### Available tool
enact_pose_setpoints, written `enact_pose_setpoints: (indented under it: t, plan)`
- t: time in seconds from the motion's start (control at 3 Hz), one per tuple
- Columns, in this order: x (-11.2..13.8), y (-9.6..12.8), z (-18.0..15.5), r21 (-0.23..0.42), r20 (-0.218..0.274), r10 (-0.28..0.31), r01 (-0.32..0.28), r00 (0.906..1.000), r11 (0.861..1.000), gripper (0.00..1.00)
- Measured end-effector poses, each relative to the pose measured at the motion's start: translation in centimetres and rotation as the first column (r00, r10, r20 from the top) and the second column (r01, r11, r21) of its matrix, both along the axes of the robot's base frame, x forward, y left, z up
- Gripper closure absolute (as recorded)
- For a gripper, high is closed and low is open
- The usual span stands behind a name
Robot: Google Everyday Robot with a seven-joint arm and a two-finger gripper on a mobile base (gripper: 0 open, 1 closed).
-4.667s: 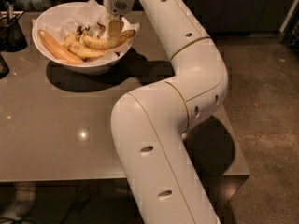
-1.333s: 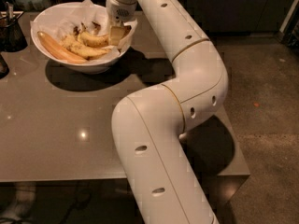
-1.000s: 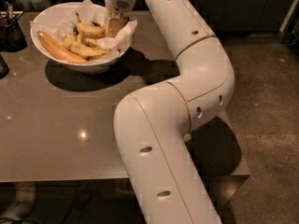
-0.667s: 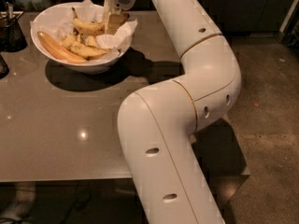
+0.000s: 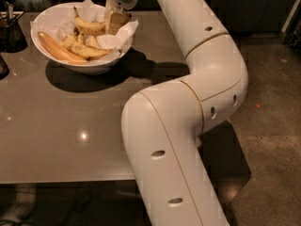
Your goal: Pick banana from white bowl
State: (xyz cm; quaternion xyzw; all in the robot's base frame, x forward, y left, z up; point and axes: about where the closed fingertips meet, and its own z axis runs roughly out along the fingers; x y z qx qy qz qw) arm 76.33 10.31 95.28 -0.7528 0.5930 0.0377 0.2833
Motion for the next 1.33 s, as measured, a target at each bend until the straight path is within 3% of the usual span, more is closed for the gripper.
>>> enact_pose_setpoints:
  t: [0.67, 1.0, 1.33]
  plan:
    - [-4.1, -1.2, 1.8, 0.077, -0.095, -0.064, 0.071, 0.9935, 0.994, 1.00]
    - [-4.9, -0.8, 0.0, 0.055, -0.130, -0.054, 0.061, 0.9901, 0.997, 1.00]
    - [-4.9, -0.8, 0.0, 0.055, -0.130, -0.054, 0.061, 0.9901, 0.997, 1.00]
